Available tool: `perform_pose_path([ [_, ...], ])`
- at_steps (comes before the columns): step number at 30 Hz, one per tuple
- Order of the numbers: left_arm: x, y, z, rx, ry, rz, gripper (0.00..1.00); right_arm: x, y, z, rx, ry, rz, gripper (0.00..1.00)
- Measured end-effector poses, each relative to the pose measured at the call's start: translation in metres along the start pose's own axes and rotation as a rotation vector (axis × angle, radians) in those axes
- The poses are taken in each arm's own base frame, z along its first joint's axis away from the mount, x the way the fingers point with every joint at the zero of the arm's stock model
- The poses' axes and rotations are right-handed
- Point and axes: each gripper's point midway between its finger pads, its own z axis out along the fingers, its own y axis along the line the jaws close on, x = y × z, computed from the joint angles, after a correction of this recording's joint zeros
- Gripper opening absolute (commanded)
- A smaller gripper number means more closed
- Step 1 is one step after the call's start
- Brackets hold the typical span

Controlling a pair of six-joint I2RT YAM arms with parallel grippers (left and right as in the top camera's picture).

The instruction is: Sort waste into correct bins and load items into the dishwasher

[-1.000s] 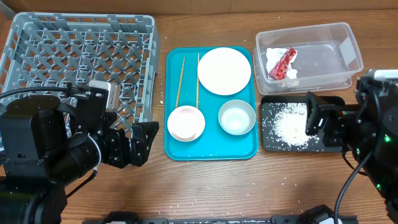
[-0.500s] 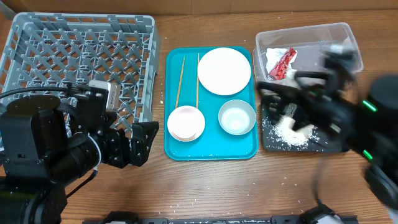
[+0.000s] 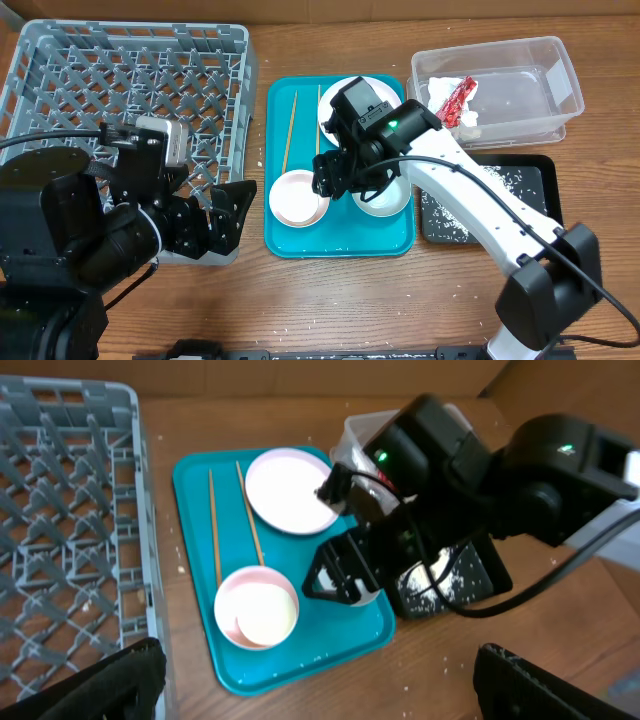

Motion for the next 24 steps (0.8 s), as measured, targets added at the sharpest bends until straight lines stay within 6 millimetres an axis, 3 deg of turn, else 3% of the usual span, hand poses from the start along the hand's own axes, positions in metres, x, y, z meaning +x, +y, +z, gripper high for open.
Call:
perform_pose_path([
  [3, -0.006, -0.001, 0.0, 0.003, -0.022, 0.01, 1.0, -0.003, -0.004, 0.008, 0.017, 0.005, 0.002, 0.59],
  [6, -0.01, -0.001, 0.0, 0.002, -0.04, 0.018, 1.0, -0.001, -0.003, 0.022, 0.029, 0.025, -0.006, 0.57],
  [9, -0.011, 0.001, 0.0, -0.01, -0.042, 0.018, 1.0, 0.013, -0.001, 0.047, 0.048, 0.081, -0.029, 0.57],
  [11, -0.011, 0.003, 0.0, -0.02, -0.043, 0.018, 1.0, 0.018, 0.002, 0.066, 0.05, 0.099, -0.05, 0.5],
  [12, -0.011, 0.004, 0.0, -0.023, -0.044, 0.018, 1.0, 0.02, 0.004, 0.074, 0.049, 0.104, -0.065, 0.45],
  [16, -0.011, 0.008, 0.0, -0.048, -0.045, 0.017, 1.0, 0.019, 0.006, 0.085, 0.055, 0.095, -0.074, 0.04],
  [21, -0.004, 0.013, 0.003, -0.069, -0.007, 0.0, 1.0, 0.018, -0.012, 0.08, 0.101, 0.104, -0.044, 0.04],
  [24, 0.0, 0.02, 0.016, -0.078, 0.047, -0.03, 1.0, 0.013, -0.025, 0.07, 0.116, 0.103, -0.004, 0.04],
])
